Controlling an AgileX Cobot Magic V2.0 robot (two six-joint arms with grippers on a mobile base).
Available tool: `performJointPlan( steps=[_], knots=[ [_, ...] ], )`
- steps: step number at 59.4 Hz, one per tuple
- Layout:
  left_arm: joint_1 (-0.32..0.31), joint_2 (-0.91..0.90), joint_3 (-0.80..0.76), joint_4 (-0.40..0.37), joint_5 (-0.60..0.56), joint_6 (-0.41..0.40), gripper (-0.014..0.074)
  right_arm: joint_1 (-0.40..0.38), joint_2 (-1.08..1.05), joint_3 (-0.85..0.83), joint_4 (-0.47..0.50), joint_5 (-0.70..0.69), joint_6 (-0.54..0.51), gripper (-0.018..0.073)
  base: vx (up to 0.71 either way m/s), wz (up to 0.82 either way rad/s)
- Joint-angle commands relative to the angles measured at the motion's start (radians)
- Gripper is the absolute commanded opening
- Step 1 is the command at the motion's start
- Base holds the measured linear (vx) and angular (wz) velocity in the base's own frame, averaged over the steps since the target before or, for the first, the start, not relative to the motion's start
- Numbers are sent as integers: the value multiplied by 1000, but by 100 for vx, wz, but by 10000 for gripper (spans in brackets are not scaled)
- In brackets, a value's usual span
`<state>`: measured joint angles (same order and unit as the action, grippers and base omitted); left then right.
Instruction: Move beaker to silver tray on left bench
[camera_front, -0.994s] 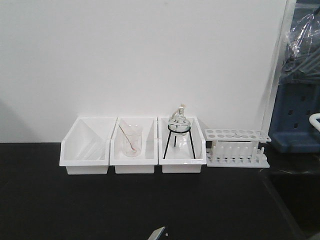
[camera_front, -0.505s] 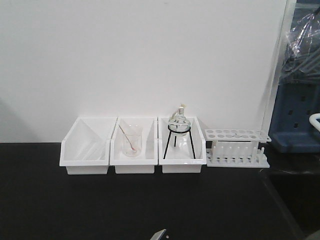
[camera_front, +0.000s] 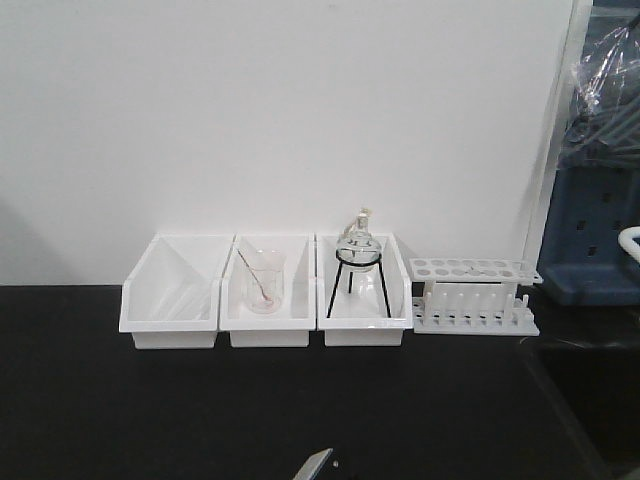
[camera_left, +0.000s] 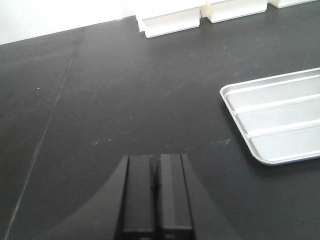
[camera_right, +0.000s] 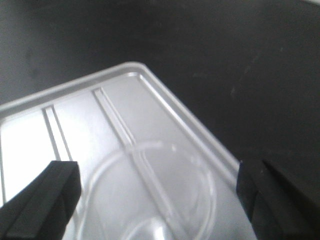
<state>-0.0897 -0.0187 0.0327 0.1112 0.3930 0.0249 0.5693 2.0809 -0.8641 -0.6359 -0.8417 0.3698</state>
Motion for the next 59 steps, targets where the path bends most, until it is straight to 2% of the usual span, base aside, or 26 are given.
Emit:
performJointPlan(
  steps=[1,9,15,19,27,30,35,44,45,59],
  knots=[
    [-6,-8,20,-4,-83,-2,1,-4,-123,-21,18,-59,-2,701,0,0],
    [-6,-8,20,-4,-83,-2,1,-4,-255,-21,18,53,10,674,0,0],
    [-6,-8,20,-4,-83,-2,1,-4,-396,-21,18,190,108,628,0,0],
    [-6,-8,20,-4,-83,-2,1,-4,-508,-21,12,324,183,561,0,0],
    [-6,-8,20,-4,-83,-2,1,-3,-728,-21,10,664,273,326,0,0],
    [-6,-8,20,-4,-83,-2,1,-3,-824,-21,10,813,272,187,0,0],
    [-6,-8,20,-4,-83,-2,1,-3,-954,-9,10,983,242,-18,0,0],
    [-6,-8,20,-4,-83,-2,1,-3,-1153,74,10,1102,176,-15,0,0],
    [-6,-8,20,-4,-83,-2,1,-3,-1224,119,11,1137,164,-15,0,0],
    [-6,-8,20,-4,-83,-2,1,-3,-1406,226,15,1173,166,-14,0,0]
  ],
)
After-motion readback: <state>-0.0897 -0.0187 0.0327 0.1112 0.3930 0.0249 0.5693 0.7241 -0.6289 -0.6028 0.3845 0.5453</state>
